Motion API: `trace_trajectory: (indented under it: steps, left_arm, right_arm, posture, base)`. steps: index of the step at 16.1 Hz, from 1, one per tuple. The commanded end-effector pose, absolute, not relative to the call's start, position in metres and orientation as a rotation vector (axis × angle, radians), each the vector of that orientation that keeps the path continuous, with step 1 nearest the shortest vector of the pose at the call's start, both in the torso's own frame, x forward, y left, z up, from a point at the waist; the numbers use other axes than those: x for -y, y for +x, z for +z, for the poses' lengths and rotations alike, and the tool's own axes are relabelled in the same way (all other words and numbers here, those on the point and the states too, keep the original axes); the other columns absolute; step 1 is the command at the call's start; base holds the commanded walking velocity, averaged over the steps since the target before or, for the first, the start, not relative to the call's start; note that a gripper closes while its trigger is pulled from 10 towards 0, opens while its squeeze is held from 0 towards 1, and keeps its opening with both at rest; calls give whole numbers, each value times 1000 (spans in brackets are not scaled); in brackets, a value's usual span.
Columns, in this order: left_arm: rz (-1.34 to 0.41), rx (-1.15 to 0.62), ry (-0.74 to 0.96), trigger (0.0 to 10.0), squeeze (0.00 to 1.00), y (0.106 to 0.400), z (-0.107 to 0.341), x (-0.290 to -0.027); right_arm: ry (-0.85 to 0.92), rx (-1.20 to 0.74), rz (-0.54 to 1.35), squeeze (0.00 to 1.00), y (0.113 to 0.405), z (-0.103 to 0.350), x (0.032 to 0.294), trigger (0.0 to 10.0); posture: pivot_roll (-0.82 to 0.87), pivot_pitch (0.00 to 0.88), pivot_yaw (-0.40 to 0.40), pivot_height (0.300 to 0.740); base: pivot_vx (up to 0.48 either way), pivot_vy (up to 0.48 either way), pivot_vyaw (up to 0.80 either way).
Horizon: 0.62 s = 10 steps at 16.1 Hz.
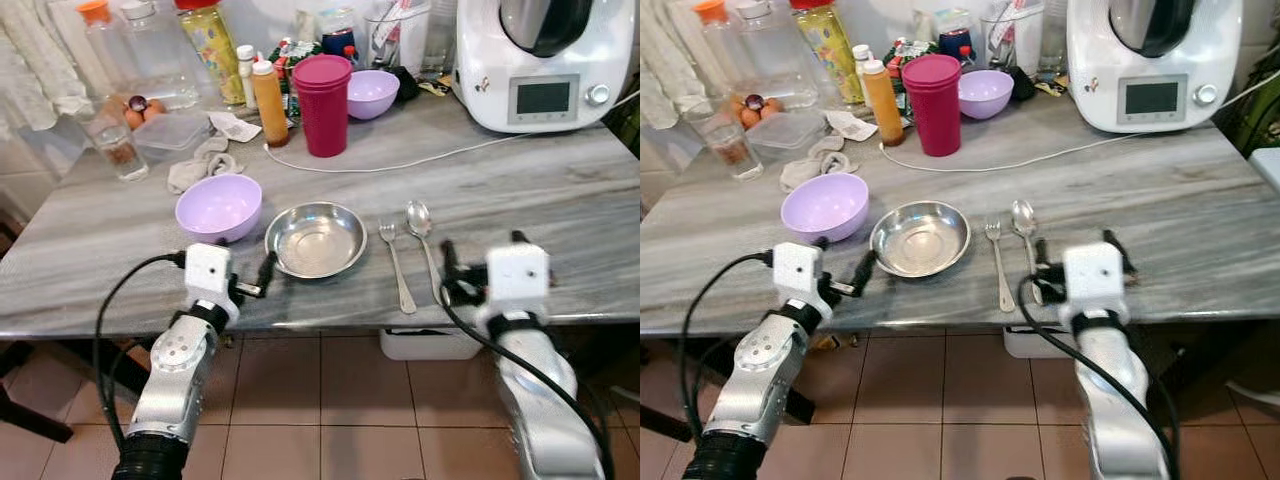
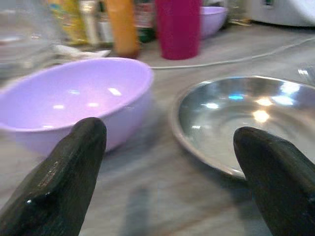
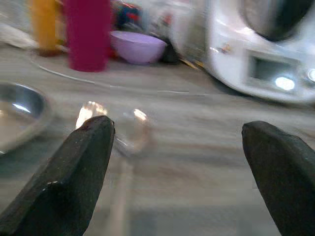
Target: Setting the table
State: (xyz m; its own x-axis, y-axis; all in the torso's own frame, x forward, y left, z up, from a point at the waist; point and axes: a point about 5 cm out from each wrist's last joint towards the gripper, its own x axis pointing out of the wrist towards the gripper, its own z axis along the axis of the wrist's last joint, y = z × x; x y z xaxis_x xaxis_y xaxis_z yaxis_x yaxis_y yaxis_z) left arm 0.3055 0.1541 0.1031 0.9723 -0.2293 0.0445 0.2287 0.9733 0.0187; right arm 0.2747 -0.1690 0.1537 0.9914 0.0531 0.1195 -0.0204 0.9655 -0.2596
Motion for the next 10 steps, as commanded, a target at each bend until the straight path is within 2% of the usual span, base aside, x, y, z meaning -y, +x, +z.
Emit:
trace_trajectory:
  steps: [1,2,4,7,10]
  left_arm:
    - [-188,65,27,10000,0,307,110,-162]
    - [-182,71,43,10000,0,307,111,-165]
    - [-137,53,82,10000,0,301,104,-168]
    - [-84,18,85,10000,0,292,95,-171]
    - [-94,15,83,10000,0,291,95,-161]
  right_arm:
    - [-248,139,99,0,277,157,161,10000]
    - [-275,167,103,0,279,163,157,10000]
    - [-181,91,31,0,285,152,162,10000]
    - [-95,41,102,0,278,140,149,10000]
    - [-43,49,41,0,277,137,150,10000]
  posture:
    - [-247,33,123,740]
    - [-238,31,136,740]
    - [-217,24,115,740]
    - [-201,12,98,740]
    - [-187,0,86,740]
  base:
    - [0,0,0]
    - [0,0,0]
    - [0,0,0]
    - [0,0,0]
    - [0,0,0]
